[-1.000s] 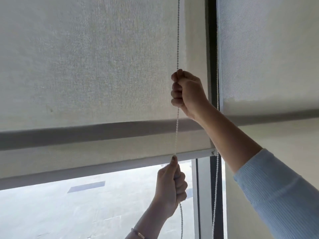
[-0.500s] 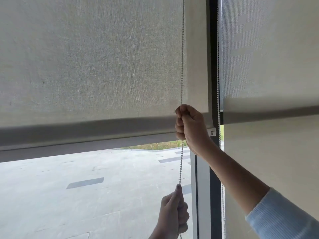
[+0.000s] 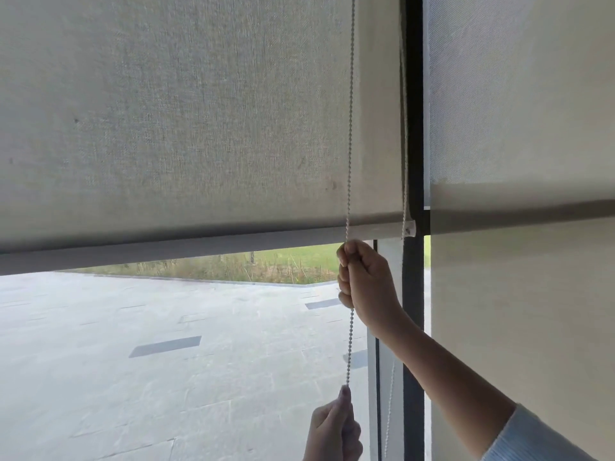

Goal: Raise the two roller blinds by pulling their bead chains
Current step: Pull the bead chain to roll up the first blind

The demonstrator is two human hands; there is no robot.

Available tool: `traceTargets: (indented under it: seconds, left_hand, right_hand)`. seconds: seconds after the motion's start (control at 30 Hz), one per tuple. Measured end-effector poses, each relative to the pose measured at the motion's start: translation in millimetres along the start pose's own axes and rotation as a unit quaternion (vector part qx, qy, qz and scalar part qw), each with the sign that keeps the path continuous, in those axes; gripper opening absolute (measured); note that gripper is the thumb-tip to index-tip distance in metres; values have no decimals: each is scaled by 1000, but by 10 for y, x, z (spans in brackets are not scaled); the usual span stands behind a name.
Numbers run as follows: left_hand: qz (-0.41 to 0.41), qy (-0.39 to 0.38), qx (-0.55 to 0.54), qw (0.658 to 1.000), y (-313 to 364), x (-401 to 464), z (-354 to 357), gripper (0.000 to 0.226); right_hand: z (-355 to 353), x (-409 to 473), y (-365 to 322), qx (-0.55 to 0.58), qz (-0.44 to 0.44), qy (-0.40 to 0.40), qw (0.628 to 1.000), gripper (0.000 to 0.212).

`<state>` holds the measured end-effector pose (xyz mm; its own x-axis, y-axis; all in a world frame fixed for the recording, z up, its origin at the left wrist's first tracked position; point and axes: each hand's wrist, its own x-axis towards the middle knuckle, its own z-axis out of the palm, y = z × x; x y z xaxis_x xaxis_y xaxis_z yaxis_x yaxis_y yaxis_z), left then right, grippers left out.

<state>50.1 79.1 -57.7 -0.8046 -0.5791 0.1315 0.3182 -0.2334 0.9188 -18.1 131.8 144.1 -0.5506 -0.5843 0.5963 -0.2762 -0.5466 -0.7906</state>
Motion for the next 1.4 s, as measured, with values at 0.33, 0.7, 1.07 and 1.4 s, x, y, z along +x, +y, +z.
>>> traceTargets:
  seconds: [0.33,0.7,1.07,1.4]
  left_hand:
    - [4,2,0,1000,-33,-33,15,53]
    - [-2,44,-8,999,3,-39,-147,58]
    - [61,58,9,996,217,-74,-88,54]
    - [72,58,35,995,217,-90,27,50]
  right_hand:
    - [-47,-49,56,-4,-29,3,1000,38]
    - [-450,251,390,-186,26,33,982,45]
    - [-412,-55,909,-206,-148,204,945,31]
    - [-429,-183,900,-216,-63,175,959,26]
